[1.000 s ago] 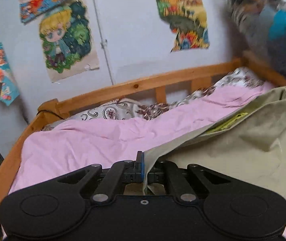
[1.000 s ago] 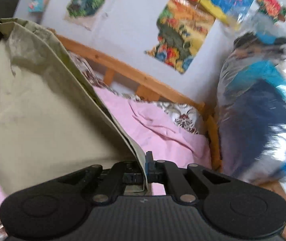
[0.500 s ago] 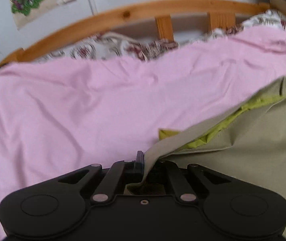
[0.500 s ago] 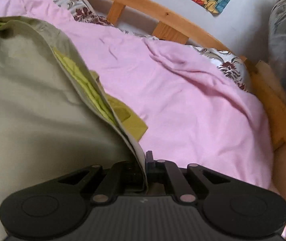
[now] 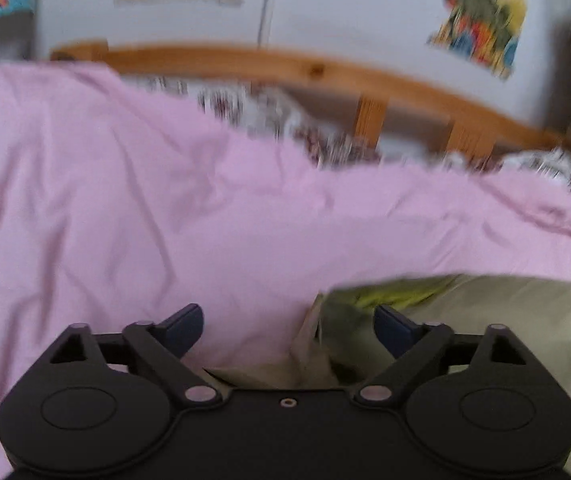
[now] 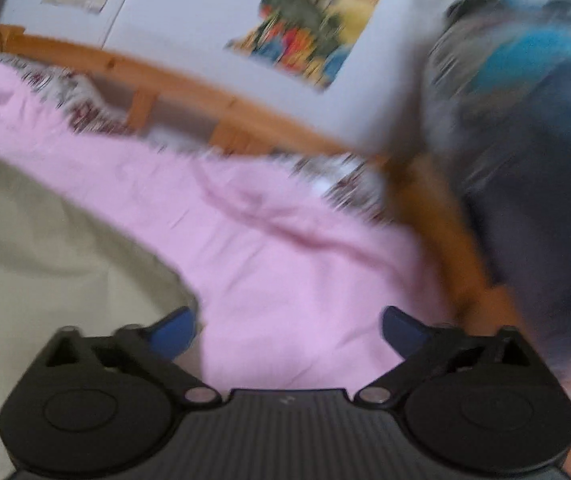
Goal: Fold large clothes
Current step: 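Open both grippers and release the beige fabric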
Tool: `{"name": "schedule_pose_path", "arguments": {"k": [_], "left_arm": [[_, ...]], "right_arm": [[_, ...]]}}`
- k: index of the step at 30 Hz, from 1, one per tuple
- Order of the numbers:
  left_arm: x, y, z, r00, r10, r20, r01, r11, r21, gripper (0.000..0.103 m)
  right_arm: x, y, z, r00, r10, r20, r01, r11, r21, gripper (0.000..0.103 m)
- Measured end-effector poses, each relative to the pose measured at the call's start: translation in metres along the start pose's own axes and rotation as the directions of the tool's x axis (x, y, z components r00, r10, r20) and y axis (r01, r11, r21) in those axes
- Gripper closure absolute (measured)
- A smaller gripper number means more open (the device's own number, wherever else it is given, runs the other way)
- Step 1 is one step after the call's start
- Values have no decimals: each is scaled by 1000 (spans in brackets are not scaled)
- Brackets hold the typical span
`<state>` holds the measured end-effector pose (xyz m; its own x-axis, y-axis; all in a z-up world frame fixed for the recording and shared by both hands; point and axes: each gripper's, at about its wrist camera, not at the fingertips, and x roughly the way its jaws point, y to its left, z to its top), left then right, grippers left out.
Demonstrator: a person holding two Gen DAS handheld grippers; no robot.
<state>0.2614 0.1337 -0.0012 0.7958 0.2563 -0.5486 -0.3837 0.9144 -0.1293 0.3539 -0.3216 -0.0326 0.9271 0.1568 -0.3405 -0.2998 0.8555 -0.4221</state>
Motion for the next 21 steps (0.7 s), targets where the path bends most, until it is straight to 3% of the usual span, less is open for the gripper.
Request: {"name": "schedule_pose_path", "arguments": {"k": [3, 5, 8, 10, 12, 15, 17, 19, 21], "left_arm": [[-27, -17, -4, 997, -55, 62, 51, 997, 59, 1], [-37, -37, -12, 986, -149, 77, 141, 985, 101, 1], [-29, -69, -30, 950, -310, 38, 297, 935, 191, 1], [-10, -90, -41, 933, -359, -20, 353, 902, 248, 1], [16, -103, -43, 936, -341, -88, 351, 891, 288, 1], [46, -97, -30, 962, -268, -57, 273, 921, 279, 1], [64, -86, -20, 977, -209, -35, 211, 945, 249, 1], [86, -74, -10, 980, -197, -31, 199, 952, 231, 1], [94, -66, -4, 989, -149, -16, 149, 968, 203, 1]], "right_arm": [[-29, 14, 7, 998, 37, 50, -37, 999, -3, 0], [-38, 32, 6, 994, 82, 74, -83, 996, 17, 0], [-19, 60, -5, 977, 213, 27, -214, 976, 28, 0], [4, 67, -15, 960, 277, -41, -272, 958, 86, 0], [21, 63, -21, 973, 220, -69, -211, 971, 115, 0], [44, 43, -24, 995, 7, -95, 0, 998, 70, 0], [59, 24, -26, 990, -119, -77, 121, 992, 19, 0], [69, 7, -25, 991, -124, -56, 126, 991, 36, 0], [77, 4, -19, 966, -248, -73, 249, 968, 2, 0]]}}
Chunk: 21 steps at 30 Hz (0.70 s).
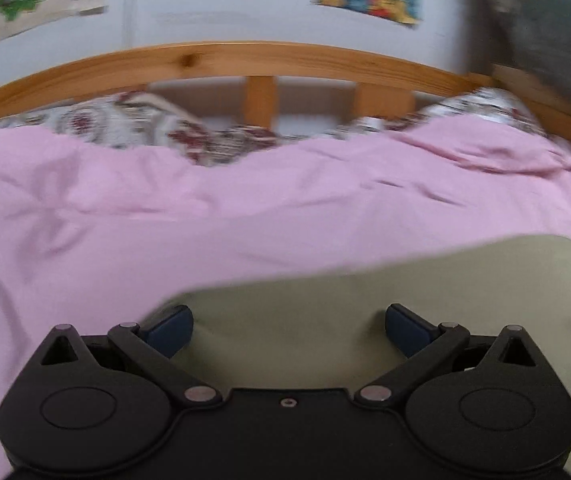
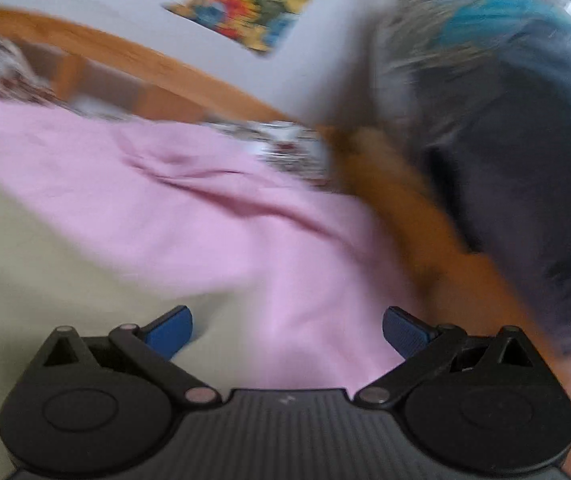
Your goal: Fold large clothes
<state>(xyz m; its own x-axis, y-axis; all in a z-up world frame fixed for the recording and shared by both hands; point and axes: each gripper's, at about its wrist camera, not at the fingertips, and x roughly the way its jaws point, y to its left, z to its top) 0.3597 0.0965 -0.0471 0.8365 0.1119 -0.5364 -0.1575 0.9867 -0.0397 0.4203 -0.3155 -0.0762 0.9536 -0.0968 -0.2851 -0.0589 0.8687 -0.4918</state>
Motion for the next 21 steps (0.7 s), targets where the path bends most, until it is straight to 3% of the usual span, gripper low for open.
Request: {"name": "schedule_pose_path", "arguments": {"k": [2, 5, 7, 8, 10, 11, 12, 16, 21], "left_arm": [[-1, 6, 9, 1000, 6, -15, -7, 998, -60, 1], [-32, -2, 16, 997, 43, -63, -55, 980, -191, 1], [-57, -14, 9, 993, 50, -106, -78, 959, -273, 1], [-68, -22, 1, 996, 12, -88, -38, 953, -299, 1], [-81, -38, -18, 999, -33, -38, 21, 960, -279, 1], [-82, -47, -29, 1000, -7, -30, -1, 968, -250, 1], [-80, -55, -38, 999, 29, -35, -36, 975, -219, 1], [-64, -70, -63, 989, 145, 0, -144, 983, -111, 1], [-53, -73, -77, 986, 168, 20, -165, 982, -92, 1]], "right_arm": [[-6, -8, 8, 999, -18, -35, 20, 998, 66, 0], [-43, -2, 22, 992, 127, -26, -121, 980, 158, 0], [-75, 19, 26, 964, 265, -11, -258, 946, 199, 0], [-89, 32, 25, 948, 318, 4, -312, 928, 205, 0], [-111, 61, 19, 925, 379, 32, -378, 905, 197, 0], [-120, 77, 12, 917, 394, 58, -398, 899, 183, 0], [-125, 90, 9, 912, 404, 69, -410, 900, 145, 0], [-128, 124, -10, 934, 336, 123, -345, 937, 63, 0], [-122, 143, -19, 948, 294, 121, -300, 954, 28, 0]]}}
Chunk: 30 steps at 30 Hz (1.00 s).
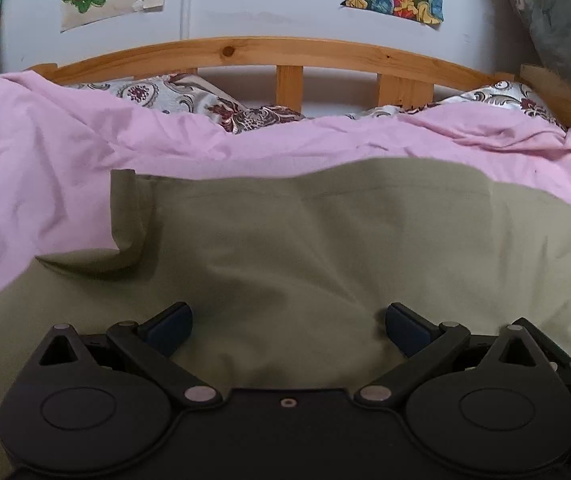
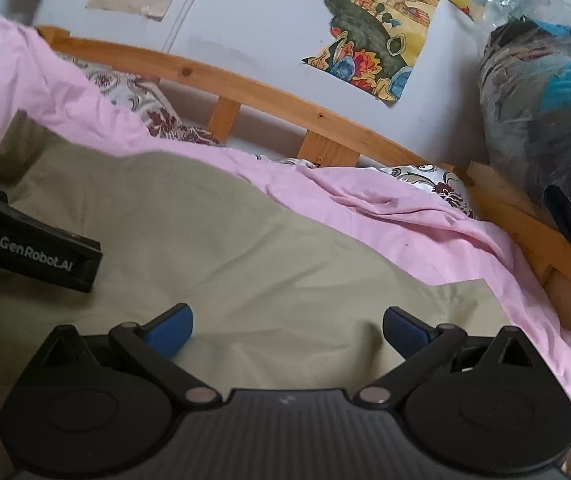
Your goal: Fold large clothes
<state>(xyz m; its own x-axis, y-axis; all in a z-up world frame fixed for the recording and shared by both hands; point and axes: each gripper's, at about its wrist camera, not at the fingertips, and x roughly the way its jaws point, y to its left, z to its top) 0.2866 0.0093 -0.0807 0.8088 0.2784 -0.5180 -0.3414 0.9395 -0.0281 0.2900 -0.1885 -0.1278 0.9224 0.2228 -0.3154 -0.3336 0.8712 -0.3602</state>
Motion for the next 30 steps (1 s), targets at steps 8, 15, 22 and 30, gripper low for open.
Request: {"name": "schedule_pose_path", "arguments": {"k": [8, 15, 22, 30], "left_arm": [[13, -2, -5, 1000, 8, -20, -8, 1000, 6, 1], [13, -2, -5, 1000, 2, -15, -2, 1000, -5, 1], [-1, 6, 27, 997, 50, 65, -50, 999, 3, 1], [78, 20, 66, 991, 131, 5, -131, 990, 56, 1]], "right_arm": [[8, 9, -11, 999, -9, -33, 9, 1000, -13, 0], [12, 7, -12, 999, 0, -40, 0, 1000, 1, 0], [4, -21, 8, 999, 44, 12, -44, 999, 29, 0], [78, -54, 26, 998, -61, -17, 60, 998, -10, 0]]}}
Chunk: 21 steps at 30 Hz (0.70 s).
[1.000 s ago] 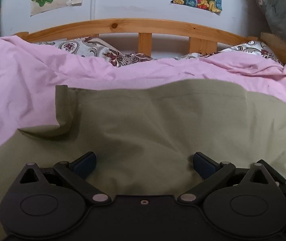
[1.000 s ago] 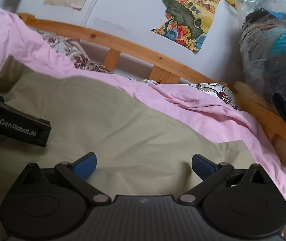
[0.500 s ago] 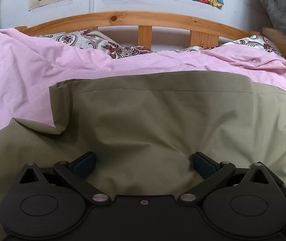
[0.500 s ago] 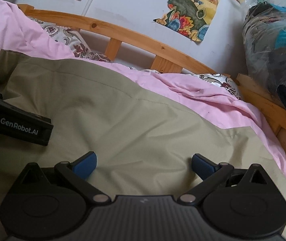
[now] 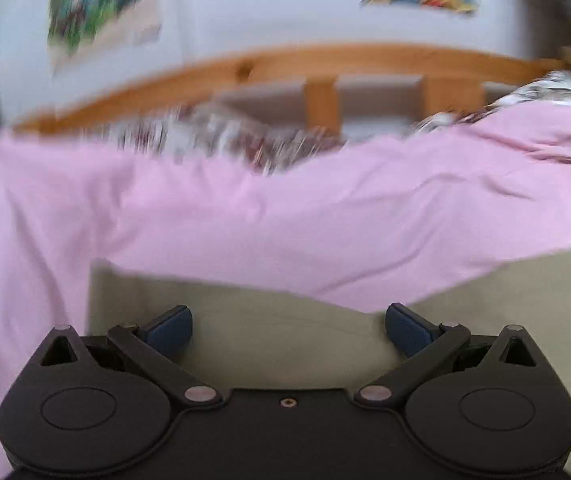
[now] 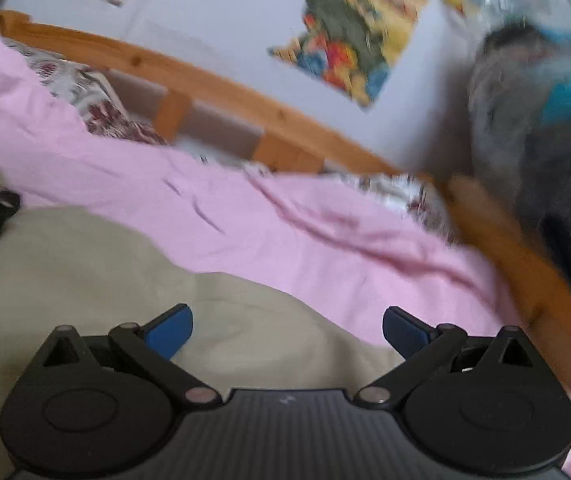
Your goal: Fold large clothes
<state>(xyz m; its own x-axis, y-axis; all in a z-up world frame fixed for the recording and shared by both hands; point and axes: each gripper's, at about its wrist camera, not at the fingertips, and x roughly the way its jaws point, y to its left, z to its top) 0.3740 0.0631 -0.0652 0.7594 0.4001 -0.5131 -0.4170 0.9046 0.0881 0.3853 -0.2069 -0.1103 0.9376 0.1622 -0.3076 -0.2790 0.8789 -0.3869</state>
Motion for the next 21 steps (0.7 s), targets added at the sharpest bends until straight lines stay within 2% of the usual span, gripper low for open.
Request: {"name": "schedule_pose_path", "arguments": {"k": [2, 4, 8, 11, 14, 16, 18, 20, 21], "left_arm": [[10, 14, -1, 998, -44, -41, 40, 995, -89, 1], [12, 23, -5, 996, -78, -38, 72, 988, -135, 1], [13, 27, -8, 995, -96, -37, 89, 984, -155, 1], [-1, 41, -5, 992, -129, -3, 127, 977, -173, 1], [-18, 67, -8, 995, -84, 53, 92, 978, -185, 1], [-15, 90, -11, 997, -68, 26, 72, 969, -237, 1], [1, 111, -17, 997, -62, -39, 47, 947, -319, 1], [8, 120, -22, 996, -89, -18, 76, 924, -376, 1], [8, 119, -23, 997, -80, -9, 71, 927, -367, 1]], "right_arm": [[11, -4, -5, 999, 35, -34, -34, 998, 44, 0], [18, -5, -16, 997, 63, -46, -59, 994, 91, 0], [22, -10, -19, 995, 90, -53, -83, 989, 124, 0], [12, -33, -16, 991, 126, -50, -113, 972, 208, 0], [-10, -70, -21, 996, 51, -73, -29, 960, 279, 0], [-22, -94, -32, 995, 34, -94, -1, 945, 327, 0], [-23, -109, -48, 989, 15, -145, 37, 936, 349, 0], [-16, -117, -63, 986, 55, -155, 15, 908, 419, 0], [-14, -117, -66, 987, 51, -151, 18, 906, 424, 0]]}}
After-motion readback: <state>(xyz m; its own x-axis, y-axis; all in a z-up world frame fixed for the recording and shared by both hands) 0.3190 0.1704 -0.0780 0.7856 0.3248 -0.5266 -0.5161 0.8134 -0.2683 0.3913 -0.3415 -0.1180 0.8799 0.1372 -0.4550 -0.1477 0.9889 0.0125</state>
